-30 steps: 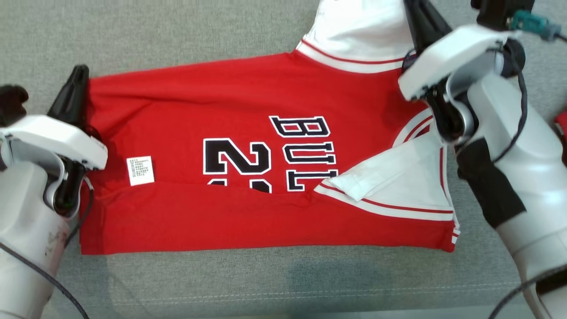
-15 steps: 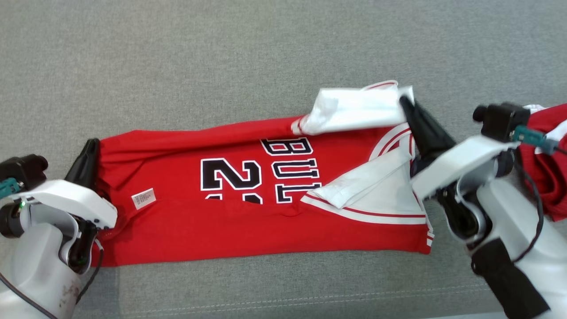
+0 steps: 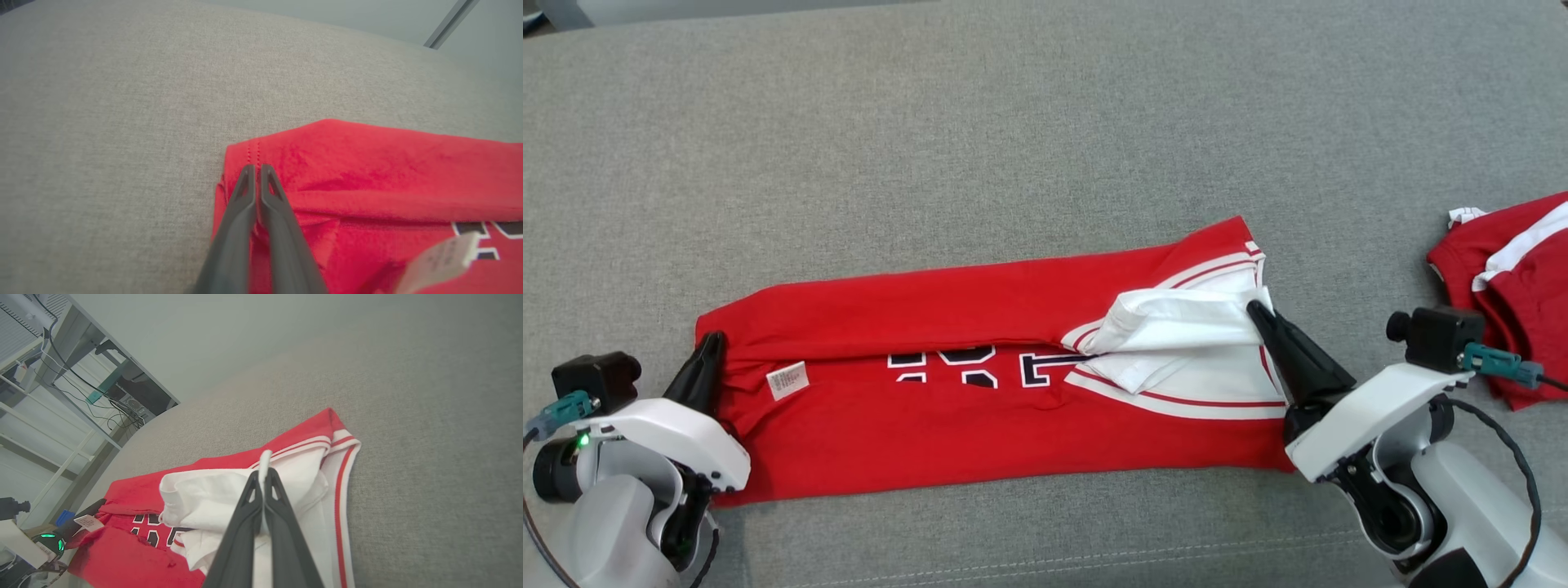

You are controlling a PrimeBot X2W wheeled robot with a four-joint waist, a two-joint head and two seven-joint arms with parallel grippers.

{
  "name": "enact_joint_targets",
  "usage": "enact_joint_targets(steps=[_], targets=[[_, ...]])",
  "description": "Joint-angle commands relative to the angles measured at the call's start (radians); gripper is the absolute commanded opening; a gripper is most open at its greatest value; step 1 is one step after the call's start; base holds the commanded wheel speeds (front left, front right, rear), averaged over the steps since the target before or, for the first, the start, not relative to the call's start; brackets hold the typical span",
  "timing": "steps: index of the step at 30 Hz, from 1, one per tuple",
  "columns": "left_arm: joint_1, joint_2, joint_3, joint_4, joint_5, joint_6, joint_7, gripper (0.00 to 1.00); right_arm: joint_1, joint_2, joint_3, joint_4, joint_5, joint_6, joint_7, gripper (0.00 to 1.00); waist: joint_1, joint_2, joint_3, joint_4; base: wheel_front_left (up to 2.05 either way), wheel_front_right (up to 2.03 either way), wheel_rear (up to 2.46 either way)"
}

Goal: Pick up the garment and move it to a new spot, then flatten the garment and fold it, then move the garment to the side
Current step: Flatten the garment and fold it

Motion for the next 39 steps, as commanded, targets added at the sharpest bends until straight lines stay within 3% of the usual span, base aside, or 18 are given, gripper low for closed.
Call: enact_joint_targets(steps=[1, 9, 10, 11, 12, 17, 20, 24, 39], targets=[[0.006, 0.048, 0.038, -0.009, 0.019, 0.0, -0.006, 0.0, 0.03, -0.016, 0.004, -0.036, 0.01, 0.0, 0.007, 0.0, 0.0, 0.0, -0.008, 0.0, 0.0, 0.0, 0.0], [0.03, 0.038, 0.029, -0.006, 0.026, 0.0, -0.006, 0.0, 0.078, -0.023, 0.01, -0.024, 0.02, 0.0, 0.042, 0.0, 0.0, 0.0, -0.023, 0.004, 0.0, 0.0, 0.0], [0.032, 0.037, 0.027, -0.003, 0.025, 0.0, -0.006, 0.0, 0.08, -0.023, 0.01, -0.013, 0.016, 0.0, 0.048, 0.4, 0.0, 0.0, -0.023, 0.005, 0.0, 0.0, 0.0], [0.032, 0.035, 0.026, 0.0, 0.026, 0.0, -0.006, 0.42, 0.08, -0.02, 0.006, -0.007, 0.015, 0.0, 0.047, 1.0, 0.0, 0.0, -0.024, 0.006, 0.0, 0.0, 0.0], [0.031, 0.036, 0.03, 0.003, 0.032, 0.0, -0.006, 1.0, 0.081, -0.015, -0.002, -0.004, 0.018, 0.0, 0.042, 1.0, 0.0, 0.0, -0.026, 0.008, 0.0, 0.0, 0.0], [0.043, 0.033, 0.121, -0.012, 0.123, 0.036, -0.006, 1.0, 0.079, -0.02, -0.065, 0.009, -0.008, 0.0, -0.016, 1.0, 0.0, 0.0, -0.045, 0.025, 0.0, 0.0, 0.0], [0.078, 0.005, 0.184, -0.053, 0.185, 0.066, -0.006, 1.0, 0.082, -0.015, -0.114, 0.037, -0.037, 0.0, -0.062, 1.0, 0.0, 0.0, -0.066, 0.043, 0.0, 0.0, 0.0], [0.113, -0.03, 0.243, -0.082, 0.228, 0.075, -0.006, 1.0, 0.079, 0.01, -0.149, 0.085, -0.08, 0.0, -0.096, 1.0, 0.0, 0.0, -0.088, 0.06, 0.0, 0.0, 0.0], [0.189, -0.178, 0.418, -0.169, 0.384, 0.024, -0.006, 1.0, 0.018, 0.127, -0.199, 0.374, -0.21, 0.0, -0.119, 1.0, 0.0, 0.0, -0.088, 0.143, 0.0, 0.0, 0.0]])
